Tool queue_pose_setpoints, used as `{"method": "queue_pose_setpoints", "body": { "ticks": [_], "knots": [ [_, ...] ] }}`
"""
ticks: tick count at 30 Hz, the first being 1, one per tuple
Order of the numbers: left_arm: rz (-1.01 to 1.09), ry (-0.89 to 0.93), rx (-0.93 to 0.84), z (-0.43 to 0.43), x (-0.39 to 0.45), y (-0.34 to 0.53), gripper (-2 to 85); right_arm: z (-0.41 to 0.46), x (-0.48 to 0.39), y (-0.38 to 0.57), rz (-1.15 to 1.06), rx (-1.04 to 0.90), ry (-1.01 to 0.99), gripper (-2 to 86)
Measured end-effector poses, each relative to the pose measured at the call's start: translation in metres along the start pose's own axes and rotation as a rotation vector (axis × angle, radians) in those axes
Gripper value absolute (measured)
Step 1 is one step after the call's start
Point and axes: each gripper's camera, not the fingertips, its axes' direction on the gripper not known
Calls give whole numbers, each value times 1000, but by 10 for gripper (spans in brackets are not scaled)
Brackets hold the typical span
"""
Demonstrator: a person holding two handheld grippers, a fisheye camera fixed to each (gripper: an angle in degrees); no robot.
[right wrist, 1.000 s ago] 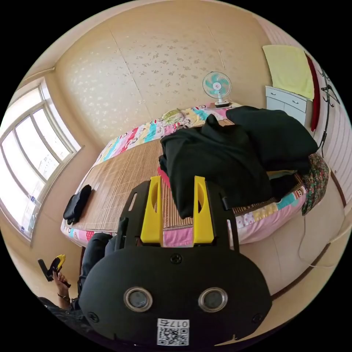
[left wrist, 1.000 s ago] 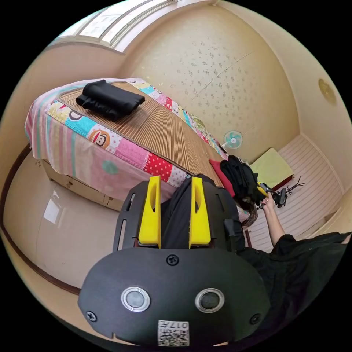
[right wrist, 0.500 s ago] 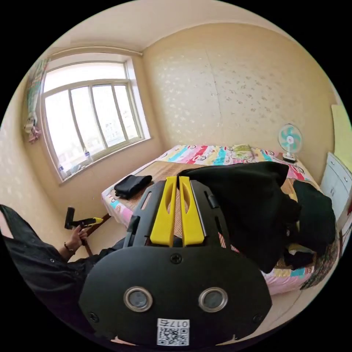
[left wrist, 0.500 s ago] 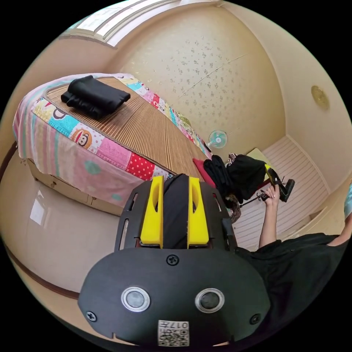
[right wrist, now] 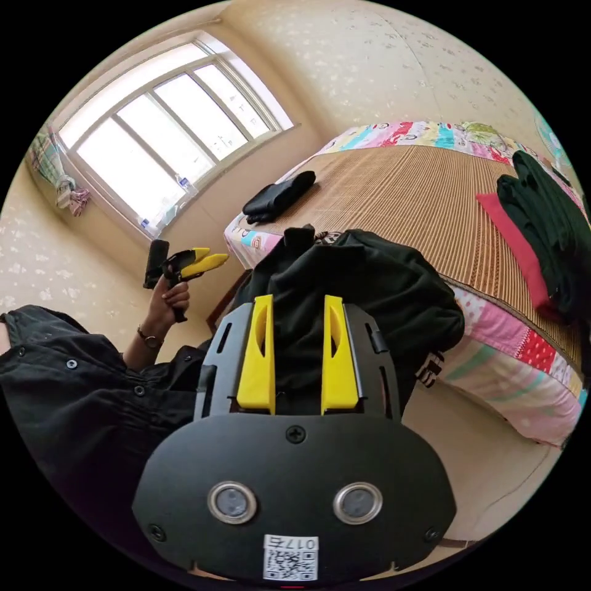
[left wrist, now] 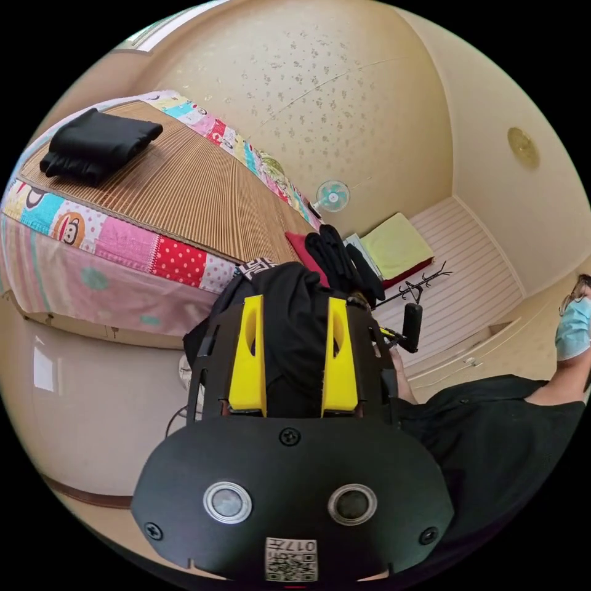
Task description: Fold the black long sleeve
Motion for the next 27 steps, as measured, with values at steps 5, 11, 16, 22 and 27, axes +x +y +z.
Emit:
{"method": "queue_pose_setpoints", "body": {
  "ticks": [5, 11, 16, 22, 27],
  "knots": [
    [65, 61, -81, 35, 33, -12, 151, 41, -8, 6, -143, -109, -95, 35],
    [172, 42, -86, 43, 72, -36, 166, -2, -48, 19, -450, -84, -581, 41],
    [209, 72, -349, 118, 81, -39, 154, 6, -70, 29, -567, -207, -604, 91],
    [213, 301, -470, 120, 44, -34, 33, -23, -62, 15, -616, -175, -598, 61],
    [337, 623, -395, 20, 25, -46, 30, -61, -13, -5, -448, 22, -484, 68]
  ]
}}
